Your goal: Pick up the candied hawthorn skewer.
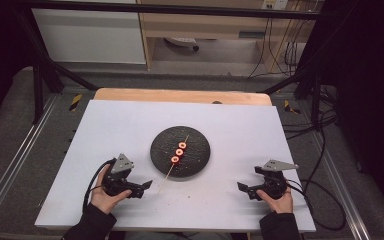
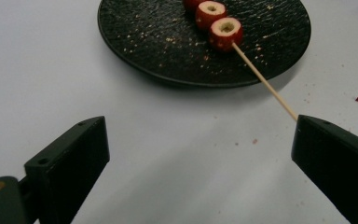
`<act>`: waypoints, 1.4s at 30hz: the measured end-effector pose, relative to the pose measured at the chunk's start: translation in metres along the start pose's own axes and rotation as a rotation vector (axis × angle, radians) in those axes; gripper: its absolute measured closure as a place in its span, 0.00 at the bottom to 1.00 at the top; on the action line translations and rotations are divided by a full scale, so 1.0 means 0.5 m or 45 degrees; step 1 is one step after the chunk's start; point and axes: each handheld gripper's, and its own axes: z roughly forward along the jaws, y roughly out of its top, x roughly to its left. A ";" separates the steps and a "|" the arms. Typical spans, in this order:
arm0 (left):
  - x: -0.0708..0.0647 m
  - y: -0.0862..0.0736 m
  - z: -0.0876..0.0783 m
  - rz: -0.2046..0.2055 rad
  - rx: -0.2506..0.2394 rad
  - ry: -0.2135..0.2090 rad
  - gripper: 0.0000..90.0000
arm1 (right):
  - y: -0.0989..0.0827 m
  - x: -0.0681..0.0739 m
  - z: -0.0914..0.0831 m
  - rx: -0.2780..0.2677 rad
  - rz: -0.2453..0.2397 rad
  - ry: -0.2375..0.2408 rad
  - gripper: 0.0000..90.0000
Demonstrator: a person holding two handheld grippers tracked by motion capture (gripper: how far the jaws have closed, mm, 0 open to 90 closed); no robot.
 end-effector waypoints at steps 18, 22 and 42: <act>-0.084 0.049 0.079 -0.020 0.187 -0.034 0.45 | -0.001 0.000 0.001 0.010 -0.003 -0.010 0.01; -0.090 0.047 0.090 -0.044 0.221 -0.014 0.57 | -0.001 0.001 0.001 0.012 0.005 -0.011 0.01; -0.092 0.050 0.084 -0.129 0.186 0.108 0.97 | -0.001 0.000 0.002 0.015 -0.003 -0.015 0.01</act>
